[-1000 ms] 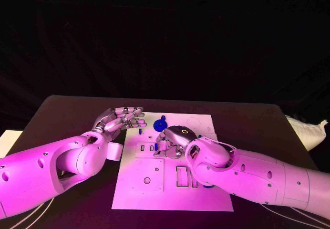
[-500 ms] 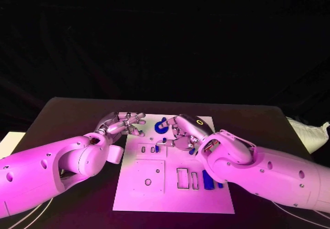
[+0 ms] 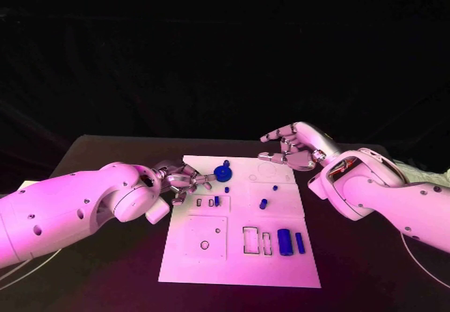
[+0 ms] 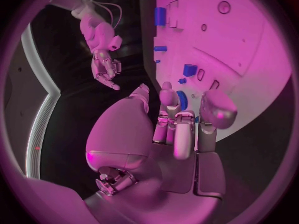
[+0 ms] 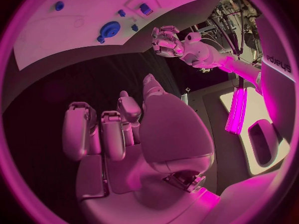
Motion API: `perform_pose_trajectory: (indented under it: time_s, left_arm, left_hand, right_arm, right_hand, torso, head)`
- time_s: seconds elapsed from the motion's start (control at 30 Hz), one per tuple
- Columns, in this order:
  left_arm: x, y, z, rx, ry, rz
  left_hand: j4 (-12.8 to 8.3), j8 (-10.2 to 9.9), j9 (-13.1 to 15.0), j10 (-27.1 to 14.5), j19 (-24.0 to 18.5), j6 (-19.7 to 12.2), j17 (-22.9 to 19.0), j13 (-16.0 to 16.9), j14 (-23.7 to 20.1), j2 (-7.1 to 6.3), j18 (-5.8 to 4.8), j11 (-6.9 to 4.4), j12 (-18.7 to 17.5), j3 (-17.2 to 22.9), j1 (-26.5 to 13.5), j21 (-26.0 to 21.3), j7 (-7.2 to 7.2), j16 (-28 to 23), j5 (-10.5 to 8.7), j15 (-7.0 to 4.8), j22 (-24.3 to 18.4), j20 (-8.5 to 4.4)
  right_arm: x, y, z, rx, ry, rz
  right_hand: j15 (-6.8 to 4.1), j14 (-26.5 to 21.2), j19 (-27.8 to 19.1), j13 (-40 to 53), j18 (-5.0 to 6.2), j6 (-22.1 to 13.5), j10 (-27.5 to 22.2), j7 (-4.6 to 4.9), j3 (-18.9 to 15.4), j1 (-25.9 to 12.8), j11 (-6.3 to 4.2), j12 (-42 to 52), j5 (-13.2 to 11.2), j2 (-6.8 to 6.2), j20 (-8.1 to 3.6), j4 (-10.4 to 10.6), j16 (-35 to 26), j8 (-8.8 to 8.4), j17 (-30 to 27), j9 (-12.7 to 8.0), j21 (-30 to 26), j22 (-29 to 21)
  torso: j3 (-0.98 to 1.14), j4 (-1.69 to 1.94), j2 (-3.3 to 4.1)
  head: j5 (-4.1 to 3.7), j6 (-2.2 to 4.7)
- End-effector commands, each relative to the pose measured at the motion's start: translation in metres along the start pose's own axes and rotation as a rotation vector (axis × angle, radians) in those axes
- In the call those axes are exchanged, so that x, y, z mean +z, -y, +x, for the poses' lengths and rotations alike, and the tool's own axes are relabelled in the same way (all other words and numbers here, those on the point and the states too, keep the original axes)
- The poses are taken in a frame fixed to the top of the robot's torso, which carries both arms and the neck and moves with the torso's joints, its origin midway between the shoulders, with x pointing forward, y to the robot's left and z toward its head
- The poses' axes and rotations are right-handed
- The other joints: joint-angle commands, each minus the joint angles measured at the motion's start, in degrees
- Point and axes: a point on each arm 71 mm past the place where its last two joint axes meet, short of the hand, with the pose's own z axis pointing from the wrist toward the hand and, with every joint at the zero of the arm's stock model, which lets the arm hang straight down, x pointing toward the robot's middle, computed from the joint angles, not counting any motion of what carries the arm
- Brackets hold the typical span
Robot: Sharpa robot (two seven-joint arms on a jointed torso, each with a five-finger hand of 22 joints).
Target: Assemble the parts on the task board
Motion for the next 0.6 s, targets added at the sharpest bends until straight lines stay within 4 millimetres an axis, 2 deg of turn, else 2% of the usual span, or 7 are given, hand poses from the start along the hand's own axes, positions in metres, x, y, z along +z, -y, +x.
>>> perform_pose_trajectory:
  time_s: [0.03, 0.1, 0.17, 0.3, 0.37, 0.47, 0.6]
  left_arm:
    - [0.005, -0.003, -0.004, 0.325, 0.005, -0.185]
    - [0.010, 0.002, -0.005, 0.380, 0.020, -0.203]
    - [0.014, 0.007, -0.004, 0.424, 0.016, -0.225]
    - [0.021, 0.014, -0.001, 0.493, -0.002, -0.252]
    - [0.024, 0.017, 0.001, 0.522, -0.012, -0.262]
    - [0.030, 0.022, 0.004, 0.548, -0.023, -0.271]
    - [0.036, 0.026, 0.006, 0.566, -0.033, -0.280]
  left_hand:
    - [-0.18, 3.39, 2.71, 2.85, 0.88, 0.26, 15.05, 7.82, 6.02, 0.91, -1.59, -0.94, 7.39, -1.49, -0.12, 5.47, -1.08, 0.28, -0.23, -0.67, 6.68, -0.48]
    - [0.12, 7.82, 7.45, 3.33, 0.95, -2.42, 15.05, 11.84, 6.02, 1.90, -2.07, -1.30, 11.03, -3.25, 0.27, 8.96, -1.76, 0.28, -0.15, -1.44, 10.84, -0.83]
    - [-0.18, 9.95, 9.89, 3.44, 0.82, -3.59, 15.05, 12.98, 6.02, 2.11, -2.28, -1.42, 11.93, -4.50, 0.16, 10.16, -1.71, 0.28, -0.29, -1.27, 12.47, -0.71]
    - [-0.01, 11.59, 12.04, 3.59, 0.80, -4.72, 15.05, 13.85, 6.02, 2.71, -2.42, -1.50, 12.60, -6.36, -1.27, 11.14, -1.77, 0.28, -0.51, -1.15, 13.81, -0.70]
    - [-0.01, 12.26, 12.99, 3.66, 0.83, -5.19, 15.05, 14.22, 6.02, 2.97, -2.50, -1.54, 12.89, -7.44, -2.12, 11.58, -1.81, 0.28, -1.93, -1.16, 14.44, -0.69]
    - [0.03, 13.10, 14.24, 3.78, 0.85, -5.75, 15.05, 14.68, 6.02, 3.39, -2.59, -1.57, 13.24, -8.81, -2.96, 12.07, -1.90, 0.28, -3.74, -1.21, 15.18, -0.70]
    - [0.10, 13.65, 15.08, 3.89, 0.93, -6.03, 15.05, 15.02, 6.02, 3.44, -2.67, -1.65, 13.52, -9.91, -3.58, 12.46, -1.94, 0.28, -4.28, -1.23, 15.76, -0.73]
  right_arm:
    - [-0.001, 0.010, -0.005, 0.106, 0.015, 0.057]
    - [-0.001, 0.016, -0.007, 0.107, 0.019, 0.080]
    - [-0.002, 0.020, -0.009, 0.107, 0.022, 0.097]
    - [-0.002, 0.024, -0.010, 0.107, 0.022, 0.116]
    - [-0.002, 0.026, -0.010, 0.106, 0.021, 0.123]
    - [-0.001, 0.027, -0.009, 0.105, 0.018, 0.131]
    - [-0.001, 0.028, -0.008, 0.106, 0.012, 0.138]
  right_hand:
    - [-0.07, 4.23, -0.84, -0.56, 0.07, 0.79, -0.68, -0.35, 0.96, 2.82, -0.36, -0.83, 0.92, 1.62, -0.12, -1.67, -0.66, 0.56, 6.92, 0.20, -0.75, -1.04]
    - [-0.14, 4.19, -1.07, -0.89, 0.16, 1.02, -0.89, -0.36, 1.30, 4.15, -0.41, -1.22, 1.22, 1.98, -0.22, -2.54, -0.79, 0.58, 6.76, 0.23, -1.06, -1.57]
    - [-0.16, 4.14, -1.29, -1.28, 0.25, 1.06, -1.11, -0.34, 1.33, 4.76, -0.42, -1.68, 1.61, 2.04, -0.27, -3.02, -0.97, 0.52, 6.53, 0.21, -1.34, -2.06]
    - [-0.17, 4.12, -1.35, -1.63, 0.28, 1.03, -1.26, -0.31, 1.27, 5.20, -0.42, -2.06, 2.56, 2.10, -0.30, -3.41, -1.10, 0.41, 6.39, 0.17, -1.49, -2.25]
    - [-0.17, 4.11, -1.37, -1.70, 0.29, 1.04, -1.28, -0.31, 1.24, 5.23, -0.41, -2.12, 2.77, 2.12, -0.30, -3.45, -1.13, 0.40, 6.34, 0.17, -1.53, -2.31]
    - [-0.17, 4.11, -1.37, -1.70, 0.29, 1.04, -1.28, -0.31, 1.24, 5.23, -0.41, -2.12, 2.77, 2.12, -0.30, -3.45, -1.13, 0.40, 6.34, 0.17, -1.53, -2.31]
    - [-0.17, 4.10, -1.40, -1.78, 0.30, 1.04, -1.32, -0.30, 1.20, 5.22, -0.41, -2.21, 2.91, 2.12, -0.30, -3.46, -1.17, 0.40, 6.29, 0.16, -1.57, -2.39]
  torso:
    - [0.40, -0.36, -0.63]
    - [0.43, -0.48, -0.70]
    - [0.44, -0.67, -0.77]
    - [0.50, -0.93, -0.75]
    - [0.55, -1.02, -0.73]
    - [0.51, -0.83, -0.76]
    - [0.44, -0.71, -0.68]
  head:
    - [0.55, -0.26]
    - [0.67, -0.22]
    - [0.76, -0.31]
    - [0.97, -0.62]
    - [1.10, -0.72]
    - [0.94, -0.82]
    - [1.06, -1.02]
